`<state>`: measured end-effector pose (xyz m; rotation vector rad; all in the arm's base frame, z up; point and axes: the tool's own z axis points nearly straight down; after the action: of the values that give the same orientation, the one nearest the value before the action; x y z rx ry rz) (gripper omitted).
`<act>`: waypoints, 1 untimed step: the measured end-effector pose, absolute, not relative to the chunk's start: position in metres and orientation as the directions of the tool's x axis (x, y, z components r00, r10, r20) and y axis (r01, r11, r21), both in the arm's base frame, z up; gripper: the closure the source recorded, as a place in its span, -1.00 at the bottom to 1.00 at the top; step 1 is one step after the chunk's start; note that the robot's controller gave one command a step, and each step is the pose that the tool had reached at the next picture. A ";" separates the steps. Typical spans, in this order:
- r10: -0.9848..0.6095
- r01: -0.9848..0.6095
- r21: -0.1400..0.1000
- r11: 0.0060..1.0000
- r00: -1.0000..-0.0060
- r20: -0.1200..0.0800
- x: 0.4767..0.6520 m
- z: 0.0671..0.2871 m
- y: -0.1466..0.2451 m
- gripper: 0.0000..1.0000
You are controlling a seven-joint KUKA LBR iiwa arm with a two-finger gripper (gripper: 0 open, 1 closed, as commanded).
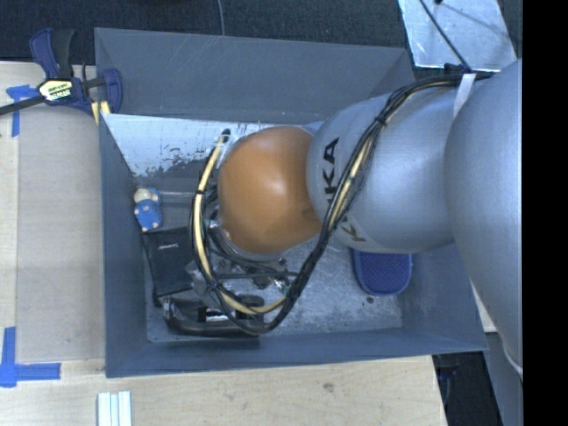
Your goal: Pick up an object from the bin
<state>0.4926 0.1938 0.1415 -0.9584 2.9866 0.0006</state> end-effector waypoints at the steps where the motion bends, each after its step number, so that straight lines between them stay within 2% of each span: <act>1: -0.600 -0.601 -0.004 0.800 -0.799 -0.038 0.498 0.113 0.181 1.00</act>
Offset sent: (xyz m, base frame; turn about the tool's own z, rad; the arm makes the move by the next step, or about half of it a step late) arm -0.0038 -0.0186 -0.0372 -0.0268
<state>0.4979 0.1811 0.1133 -0.9830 2.9447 0.0119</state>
